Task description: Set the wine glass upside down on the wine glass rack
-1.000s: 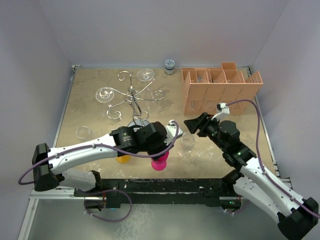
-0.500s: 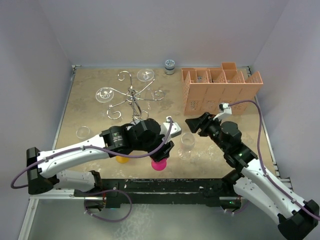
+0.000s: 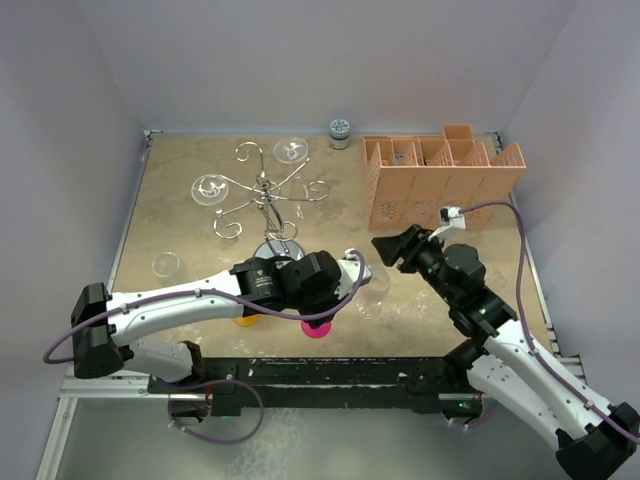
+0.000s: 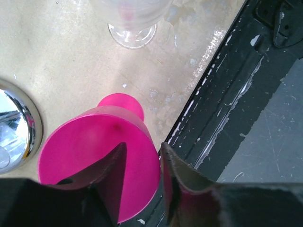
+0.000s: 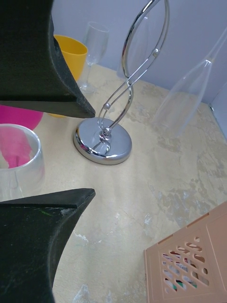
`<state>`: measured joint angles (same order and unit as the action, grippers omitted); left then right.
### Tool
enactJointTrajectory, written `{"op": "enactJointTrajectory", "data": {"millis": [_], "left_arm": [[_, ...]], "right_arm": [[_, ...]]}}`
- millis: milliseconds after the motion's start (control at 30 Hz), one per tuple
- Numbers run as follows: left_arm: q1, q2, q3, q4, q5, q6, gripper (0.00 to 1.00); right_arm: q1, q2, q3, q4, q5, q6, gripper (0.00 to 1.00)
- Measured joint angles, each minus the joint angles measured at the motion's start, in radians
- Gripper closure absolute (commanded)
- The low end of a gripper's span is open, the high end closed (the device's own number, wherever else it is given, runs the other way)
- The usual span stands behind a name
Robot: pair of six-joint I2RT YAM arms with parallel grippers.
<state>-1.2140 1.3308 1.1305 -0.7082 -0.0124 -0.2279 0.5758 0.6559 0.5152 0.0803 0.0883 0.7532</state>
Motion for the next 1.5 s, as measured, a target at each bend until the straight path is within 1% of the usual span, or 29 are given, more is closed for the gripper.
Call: {"op": "enactJointTrajectory", "data": {"millis": [67, 200, 300, 367, 467, 500, 700, 800, 1067, 1167, 1233, 1267, 1333, 1400, 1500], "left_arm": [[0.0, 0.005, 0.001, -0.004, -0.012, -0.001, 0.71], [-0.006, 0.005, 0.005, -0.007, -0.025, -0.001, 0.68], [-0.01, 0.007, 0.005, -0.008, -0.032, -0.006, 0.69], [-0.012, 0.009, 0.005, -0.008, -0.037, -0.015, 0.77], [-0.013, 0.013, 0.005, -0.007, -0.042, -0.019, 0.97], [-0.014, 0.013, 0.005, -0.008, -0.044, -0.021, 1.0], [-0.032, -0.006, 0.007, -0.014, -0.049, -0.015, 1.0], [-0.037, -0.039, 0.044, -0.043, -0.056, -0.01, 1.0], [-0.037, -0.117, 0.323, -0.079, -0.101, 0.038, 1.0], [-0.037, -0.144, 0.425, -0.093, -0.114, 0.059, 1.0], [-0.037, -0.164, 0.465, -0.095, -0.122, 0.069, 1.0], [-0.037, -0.179, 0.475, -0.093, -0.124, 0.074, 1.0], [-0.037, -0.211, 0.476, -0.083, -0.122, 0.076, 1.0], [-0.037, -0.246, 0.46, -0.042, -0.121, 0.076, 1.0], [-0.037, -0.285, 0.42, 0.045, -0.126, 0.088, 1.0]], "right_arm": [[0.0, -0.005, 0.0, -0.001, 0.0, 0.0, 0.38], [0.0, -0.018, 0.0, 0.0, 0.0, 0.0, 0.38], [0.0, -0.024, 0.0, 0.0, 0.002, 0.0, 0.38], [0.0, -0.024, 0.0, 0.0, 0.004, 0.001, 0.38], [0.0, -0.023, 0.0, 0.0, 0.008, 0.003, 0.4], [0.0, -0.023, 0.0, 0.0, 0.009, 0.004, 0.41], [0.0, -0.043, 0.001, -0.002, 0.026, 0.021, 0.43], [0.0, -0.083, 0.001, 0.0, 0.026, 0.032, 0.43], [0.0, -0.195, 0.017, 0.024, 0.026, 0.064, 0.43], [0.0, -0.212, 0.042, 0.037, 0.031, 0.074, 0.43], [0.0, -0.22, 0.058, 0.043, 0.034, 0.076, 0.42], [0.0, -0.225, 0.064, 0.047, 0.036, 0.079, 0.41], [0.0, -0.233, 0.074, 0.055, 0.042, 0.083, 0.33], [0.0, -0.246, 0.079, 0.076, 0.048, 0.088, 0.3], [0.0, -0.254, 0.09, 0.111, 0.051, 0.09, 0.28]]}}
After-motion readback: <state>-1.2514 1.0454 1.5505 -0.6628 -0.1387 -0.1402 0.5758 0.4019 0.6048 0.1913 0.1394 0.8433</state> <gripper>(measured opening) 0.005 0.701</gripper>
